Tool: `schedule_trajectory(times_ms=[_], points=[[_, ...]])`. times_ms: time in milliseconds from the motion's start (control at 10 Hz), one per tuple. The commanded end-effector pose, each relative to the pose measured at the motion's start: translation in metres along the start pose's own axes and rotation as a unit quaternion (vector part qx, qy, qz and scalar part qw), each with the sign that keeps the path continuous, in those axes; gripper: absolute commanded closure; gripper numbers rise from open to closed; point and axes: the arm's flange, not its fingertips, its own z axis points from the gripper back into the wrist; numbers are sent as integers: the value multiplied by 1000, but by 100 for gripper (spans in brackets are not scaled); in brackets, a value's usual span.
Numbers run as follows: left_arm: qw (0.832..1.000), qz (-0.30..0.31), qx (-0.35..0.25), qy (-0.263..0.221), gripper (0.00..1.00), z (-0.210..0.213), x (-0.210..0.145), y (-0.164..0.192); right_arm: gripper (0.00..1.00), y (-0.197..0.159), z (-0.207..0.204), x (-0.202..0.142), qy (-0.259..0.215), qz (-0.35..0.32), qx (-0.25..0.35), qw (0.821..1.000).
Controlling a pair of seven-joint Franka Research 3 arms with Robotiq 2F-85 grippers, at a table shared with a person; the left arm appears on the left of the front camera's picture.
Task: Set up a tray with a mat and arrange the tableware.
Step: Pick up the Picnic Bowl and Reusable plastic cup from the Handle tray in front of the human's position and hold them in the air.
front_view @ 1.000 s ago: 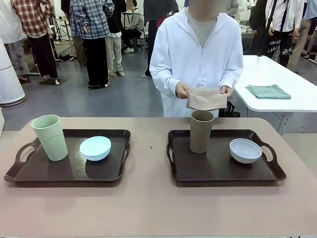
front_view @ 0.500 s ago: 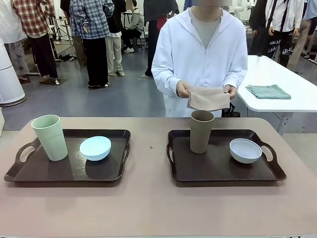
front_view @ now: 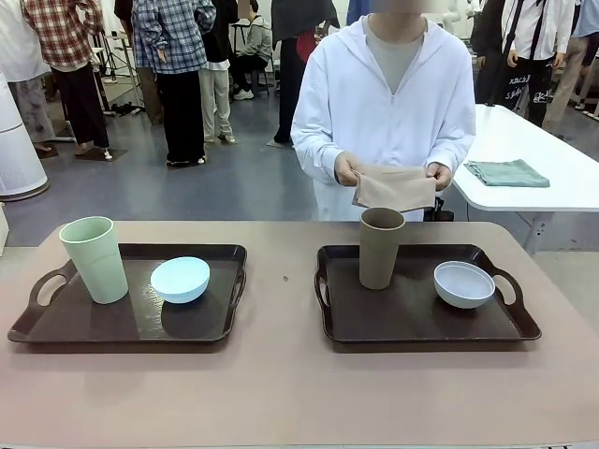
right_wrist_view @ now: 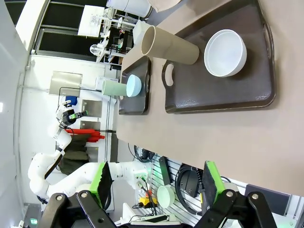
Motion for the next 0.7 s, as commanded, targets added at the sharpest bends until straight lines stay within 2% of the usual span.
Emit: schedule_trajectory(times_ms=[0, 600], points=[[1000, -1, -3, -3, 0, 0, -1, -1, 0, -1, 0, 0, -2, 3, 7, 1000], [1000, -1, -3, -3, 0, 0, -1, -1, 0, -1, 0, 0, -2, 3, 7, 1000]])
